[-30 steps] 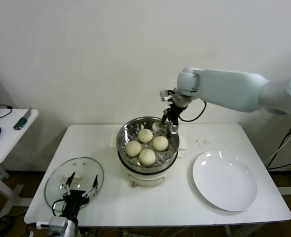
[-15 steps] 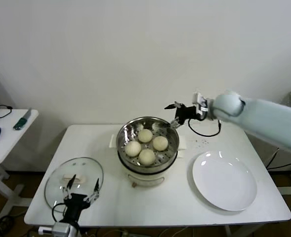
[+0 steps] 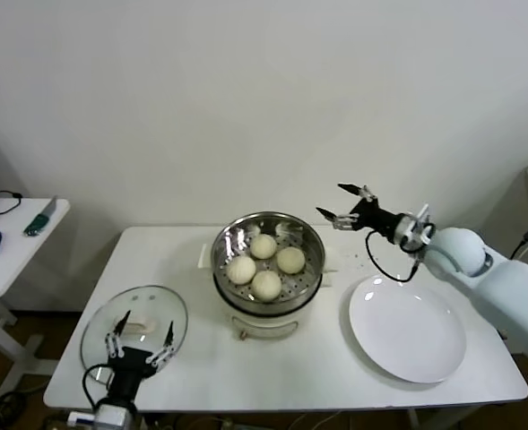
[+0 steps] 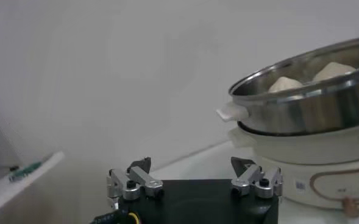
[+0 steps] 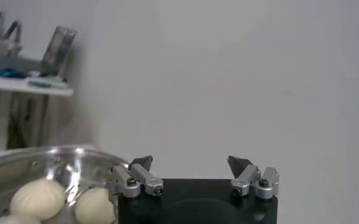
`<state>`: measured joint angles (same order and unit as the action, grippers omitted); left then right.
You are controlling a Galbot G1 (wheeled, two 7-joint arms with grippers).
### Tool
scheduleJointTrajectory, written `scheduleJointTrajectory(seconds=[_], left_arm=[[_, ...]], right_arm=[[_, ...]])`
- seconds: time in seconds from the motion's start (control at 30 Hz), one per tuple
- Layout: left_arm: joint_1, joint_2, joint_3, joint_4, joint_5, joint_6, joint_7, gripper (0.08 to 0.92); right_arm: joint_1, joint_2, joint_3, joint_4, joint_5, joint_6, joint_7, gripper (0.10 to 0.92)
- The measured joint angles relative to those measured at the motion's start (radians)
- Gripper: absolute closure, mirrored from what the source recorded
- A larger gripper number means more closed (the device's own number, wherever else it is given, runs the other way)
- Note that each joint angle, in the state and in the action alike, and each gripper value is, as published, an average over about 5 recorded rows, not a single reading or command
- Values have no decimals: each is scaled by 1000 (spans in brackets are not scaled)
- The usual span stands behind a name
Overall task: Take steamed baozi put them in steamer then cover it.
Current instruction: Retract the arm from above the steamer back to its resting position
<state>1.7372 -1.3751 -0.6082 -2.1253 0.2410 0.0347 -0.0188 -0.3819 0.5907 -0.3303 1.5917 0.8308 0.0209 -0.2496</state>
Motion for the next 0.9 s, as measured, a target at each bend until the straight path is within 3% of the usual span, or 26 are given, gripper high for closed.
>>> scheduleJointTrajectory(seconds=[0.5,0.9], left_arm=[[-29,71,-37,-7,579,82,87,177],[-123,112,-34,166,990,85,92,177]], right_arm=[[-666,238,711,106,-157,31,3,203],[-924,403,926,116,-259,58,-27,203]])
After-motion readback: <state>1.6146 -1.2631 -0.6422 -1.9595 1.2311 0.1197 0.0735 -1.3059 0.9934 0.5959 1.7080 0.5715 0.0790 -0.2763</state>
